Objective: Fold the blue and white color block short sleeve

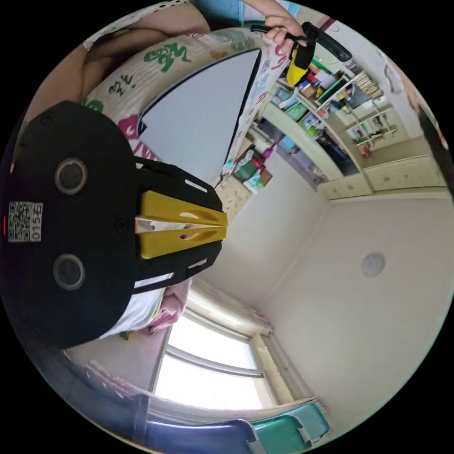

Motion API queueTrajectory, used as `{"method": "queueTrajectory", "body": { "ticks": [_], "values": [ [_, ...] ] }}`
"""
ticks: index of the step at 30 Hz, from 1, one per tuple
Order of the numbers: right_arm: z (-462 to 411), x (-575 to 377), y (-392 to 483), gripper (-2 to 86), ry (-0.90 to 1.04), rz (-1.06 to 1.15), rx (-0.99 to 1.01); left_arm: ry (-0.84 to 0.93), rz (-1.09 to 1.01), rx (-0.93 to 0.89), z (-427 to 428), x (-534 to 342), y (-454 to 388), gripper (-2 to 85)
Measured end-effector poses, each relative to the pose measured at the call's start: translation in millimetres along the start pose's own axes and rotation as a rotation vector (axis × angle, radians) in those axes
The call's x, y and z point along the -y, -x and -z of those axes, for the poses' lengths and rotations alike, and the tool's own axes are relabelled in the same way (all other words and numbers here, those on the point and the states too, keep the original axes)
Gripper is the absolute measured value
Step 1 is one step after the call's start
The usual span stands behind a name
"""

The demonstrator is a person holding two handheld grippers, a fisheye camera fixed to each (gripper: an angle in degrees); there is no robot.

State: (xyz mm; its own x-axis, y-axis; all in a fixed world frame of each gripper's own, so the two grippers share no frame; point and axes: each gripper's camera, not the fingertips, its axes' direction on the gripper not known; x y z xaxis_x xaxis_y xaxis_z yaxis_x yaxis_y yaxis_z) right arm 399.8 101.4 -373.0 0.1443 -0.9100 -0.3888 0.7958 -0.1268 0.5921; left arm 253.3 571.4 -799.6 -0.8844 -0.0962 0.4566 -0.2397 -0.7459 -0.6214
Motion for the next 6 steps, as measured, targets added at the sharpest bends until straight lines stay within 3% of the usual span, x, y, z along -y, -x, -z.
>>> {"method": "queueTrajectory", "body": {
  "ticks": [1, 3, 4, 6],
  "values": [
    [-7, -5, 12, -0.7, 0.016, -0.007, 0.053, 0.017, 0.054, 0.123, 42, -19, 10, 8.9],
    [-39, -21, 49, -0.5, 0.066, -0.04, 0.321, 0.155, 0.292, 0.59, 204, -89, 60, 10.4],
    [-46, -26, 57, -0.4, 0.069, -0.049, 0.385, 0.2, 0.34, 0.688, 242, -105, 72, 10.9],
    [-62, -39, 86, 1.7, 0.072, -0.078, 0.575, 0.374, 0.463, 1.051, 381, -162, 106, 12.5]
  ]
}}
